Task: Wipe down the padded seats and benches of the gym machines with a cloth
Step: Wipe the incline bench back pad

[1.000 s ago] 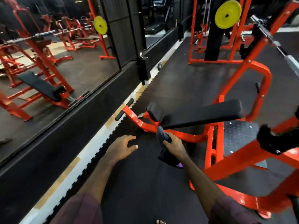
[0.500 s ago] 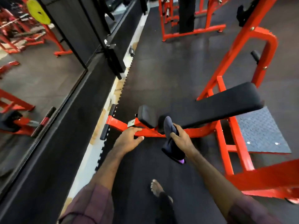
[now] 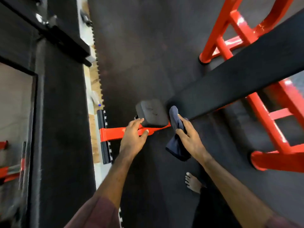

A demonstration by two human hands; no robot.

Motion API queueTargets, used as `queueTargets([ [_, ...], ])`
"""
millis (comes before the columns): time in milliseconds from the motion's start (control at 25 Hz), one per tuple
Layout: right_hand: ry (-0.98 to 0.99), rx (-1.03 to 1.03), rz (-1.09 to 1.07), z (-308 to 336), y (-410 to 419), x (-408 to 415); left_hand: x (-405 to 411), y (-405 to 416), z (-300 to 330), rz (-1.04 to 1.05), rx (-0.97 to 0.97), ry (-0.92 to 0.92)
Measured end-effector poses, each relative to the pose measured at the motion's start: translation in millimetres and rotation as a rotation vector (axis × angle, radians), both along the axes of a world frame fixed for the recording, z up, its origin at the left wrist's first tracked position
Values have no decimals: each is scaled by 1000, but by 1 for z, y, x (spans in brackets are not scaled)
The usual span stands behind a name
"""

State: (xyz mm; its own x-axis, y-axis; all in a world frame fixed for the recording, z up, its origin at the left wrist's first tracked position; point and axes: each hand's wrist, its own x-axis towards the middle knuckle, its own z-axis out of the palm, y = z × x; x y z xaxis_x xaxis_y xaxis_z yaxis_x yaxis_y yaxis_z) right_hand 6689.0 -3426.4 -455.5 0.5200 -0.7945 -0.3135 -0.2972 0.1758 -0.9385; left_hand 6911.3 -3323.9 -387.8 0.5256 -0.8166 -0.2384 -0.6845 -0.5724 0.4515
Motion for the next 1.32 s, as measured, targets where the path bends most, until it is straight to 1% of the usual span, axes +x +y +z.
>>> queueTargets([
  [120,5,38,-58,-82,-11,54,57,-26,-74,-24,-18,-29],
  [280,-8,0,-62,-167,-23,117,113,-59,-164,-16,-55,-53],
  [320,-18,-3,-40,-186,-26,133,125,-66,-188,-19,-59,-44],
  [440,37,3,19,-242,-35,177,151,-89,-248,9,-95,16],
  [480,76,-24,47,-258,-34,184,154,-96,-262,18,-117,6],
  [560,177,-155,141,-279,-24,194,159,-107,-286,37,-161,-55],
  [600,201,-204,182,-285,-18,197,159,-110,-295,47,-195,-71],
  [680,175,-265,244,-292,-17,203,159,-109,-307,46,-286,-77],
  [760,186,-328,236,-308,-38,210,161,-106,-312,32,-347,-71],
  [800,214,-287,200,-319,-50,213,161,-106,-314,29,-355,-67],
  [840,250,-203,140,-326,-56,214,161,-107,-315,27,-352,-70],
  [920,296,-100,27,-322,-42,217,159,-109,-314,36,-347,-71],
  [1040,237,-228,90,-301,-22,219,158,-108,-311,31,-364,-64],
  [1120,238,-346,156,-319,-51,218,159,-108,-311,41,-368,-50],
  [1160,255,-325,162,-333,-71,218,159,-109,-312,40,-366,-45],
  [1200,255,-252,133,-343,-84,218,160,-109,-313,41,-371,-47],
  [1240,254,-201,89,-349,-82,217,161,-107,-314,43,-384,-42],
  [1280,236,-213,55,-351,-70,215,162,-104,-316,39,-401,-35],
  [1320,220,-293,52,-347,-56,216,164,-104,-319,32,-418,-40],
])
